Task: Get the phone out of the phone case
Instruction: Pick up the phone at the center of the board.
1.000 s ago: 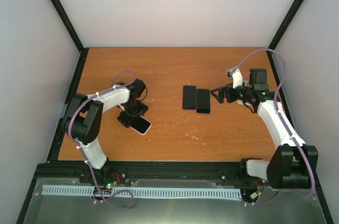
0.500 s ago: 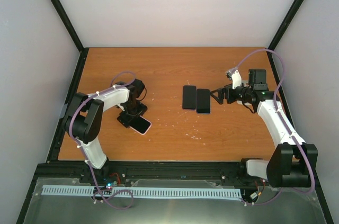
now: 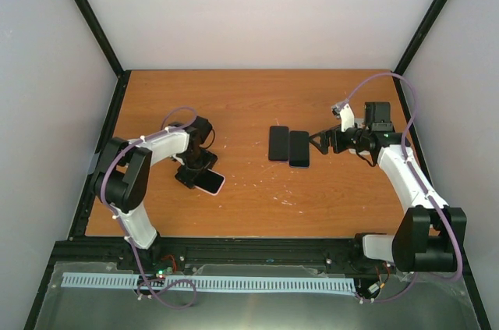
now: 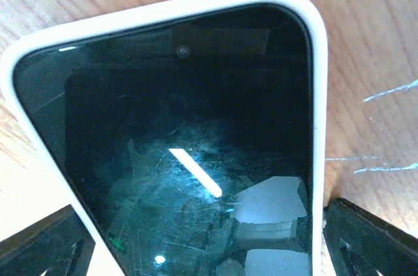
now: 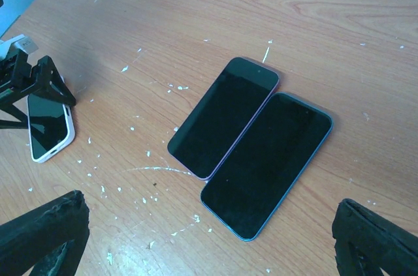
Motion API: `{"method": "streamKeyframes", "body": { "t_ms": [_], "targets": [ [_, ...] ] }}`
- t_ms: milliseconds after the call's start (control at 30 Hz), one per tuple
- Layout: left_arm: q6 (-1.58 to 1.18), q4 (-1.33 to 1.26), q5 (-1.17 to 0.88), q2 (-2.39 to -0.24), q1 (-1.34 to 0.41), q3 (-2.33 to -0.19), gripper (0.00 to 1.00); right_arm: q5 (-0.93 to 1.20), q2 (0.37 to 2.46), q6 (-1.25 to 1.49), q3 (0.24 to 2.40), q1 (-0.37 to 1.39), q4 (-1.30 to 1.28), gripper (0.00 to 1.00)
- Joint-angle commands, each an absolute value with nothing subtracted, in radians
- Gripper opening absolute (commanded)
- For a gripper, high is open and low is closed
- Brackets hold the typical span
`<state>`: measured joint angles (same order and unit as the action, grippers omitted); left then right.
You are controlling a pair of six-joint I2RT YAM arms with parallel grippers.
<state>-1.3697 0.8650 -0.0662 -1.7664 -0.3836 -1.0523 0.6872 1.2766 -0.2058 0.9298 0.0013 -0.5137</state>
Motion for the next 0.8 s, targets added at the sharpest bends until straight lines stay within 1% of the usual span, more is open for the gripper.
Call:
{"method": "streamKeyframes", "body": {
  "t_ms": [0,67,200,267,333,433,533,667,767],
  "targets": [
    [-1.426,0.812,-0.094,-1.801,-0.379,-0.984,0.96,0.689,1.285,-0.222,0.956,0.002,-0.523,1.0],
    [-1.43,0.81,-0.098,-1.82,-0.38,-0.981,0.99,0.689,1.287,-0.223,0.957,0.003,-0.525,1.0],
    [-1.437,0.804,-0.102,-1.839,-0.389,-0.977,0.99,0.691,1.297,-0.223,0.96,0.002,-0.53,1.0],
    [-1.44,0.798,-0.104,-1.838,-0.391,-0.976,0.89,0.693,1.3,-0.226,0.962,0.002,-0.534,1.0],
    [-1.439,0.803,-0.096,-1.839,-0.391,-0.988,0.82,0.694,1.304,-0.225,0.963,0.002,-0.537,1.0],
    [-1.428,0.841,-0.051,-1.834,-0.392,-1.031,0.76,0.695,1.305,-0.226,0.964,0.002,-0.537,1.0],
    [-1.397,0.893,0.049,-1.813,-0.408,-1.111,0.72,0.696,1.307,-0.227,0.965,0.002,-0.54,1.0],
    [-1.333,0.909,0.2,-1.753,-0.465,-1.224,0.56,0.707,1.313,-0.23,0.968,0.002,-0.545,1.0],
    [-1.234,0.83,0.284,-1.696,-0.533,-1.28,0.53,0.719,1.32,-0.234,0.972,0.002,-0.555,1.0]
  ]
}}
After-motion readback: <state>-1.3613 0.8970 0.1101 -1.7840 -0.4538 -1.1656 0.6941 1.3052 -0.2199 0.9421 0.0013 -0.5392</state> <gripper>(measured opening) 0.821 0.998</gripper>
